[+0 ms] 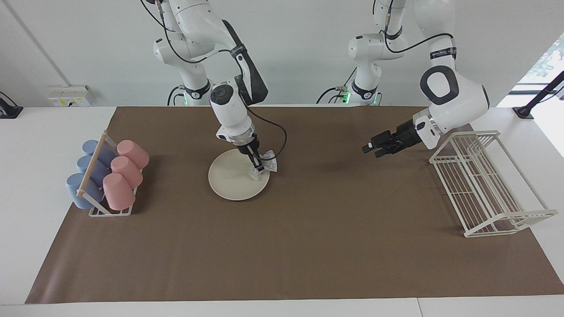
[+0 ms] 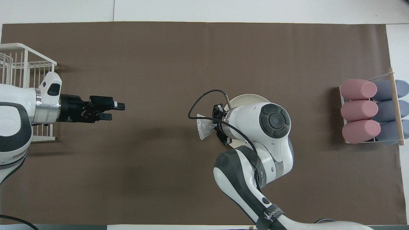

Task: Wipe plate with sponge
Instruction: 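Bring the cloth to the left gripper and let it grasp it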

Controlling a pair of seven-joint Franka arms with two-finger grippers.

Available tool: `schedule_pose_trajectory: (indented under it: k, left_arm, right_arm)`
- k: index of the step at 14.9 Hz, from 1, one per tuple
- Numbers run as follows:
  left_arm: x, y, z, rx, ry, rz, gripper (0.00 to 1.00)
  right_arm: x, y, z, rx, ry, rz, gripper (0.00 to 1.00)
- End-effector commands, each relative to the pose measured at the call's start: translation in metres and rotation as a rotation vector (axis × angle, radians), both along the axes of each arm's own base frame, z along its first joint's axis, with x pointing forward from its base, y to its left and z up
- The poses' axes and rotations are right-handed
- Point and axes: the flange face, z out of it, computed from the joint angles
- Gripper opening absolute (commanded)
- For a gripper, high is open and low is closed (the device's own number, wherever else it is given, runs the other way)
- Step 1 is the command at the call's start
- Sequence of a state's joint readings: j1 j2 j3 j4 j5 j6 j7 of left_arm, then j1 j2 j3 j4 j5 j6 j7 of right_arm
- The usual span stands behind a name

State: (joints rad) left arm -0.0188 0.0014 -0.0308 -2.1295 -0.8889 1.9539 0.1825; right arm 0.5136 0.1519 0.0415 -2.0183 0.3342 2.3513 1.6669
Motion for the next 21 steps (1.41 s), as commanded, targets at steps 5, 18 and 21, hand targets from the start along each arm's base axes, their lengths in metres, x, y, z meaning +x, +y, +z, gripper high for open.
schedule_pose_trajectory:
  k: [5,18,21]
  left_arm:
    - [-0.005,-0.035,0.022,-0.261,0.051,-0.006,1.0]
    - [-0.024,-0.133,0.05,-0.408,0.042,-0.072,1.0]
    - [-0.027,-0.143,0.047,-0.397,0.04,-0.075,0.87]
  right_arm:
    - [0.032,0.032,0.132,-0.102,0.012,-0.093,0.0]
    - [0.003,0.074,0.13,-0.128,0.006,-0.104,0.0]
    - [0.003,0.074,0.13,-0.128,0.006,-0.104,0.0]
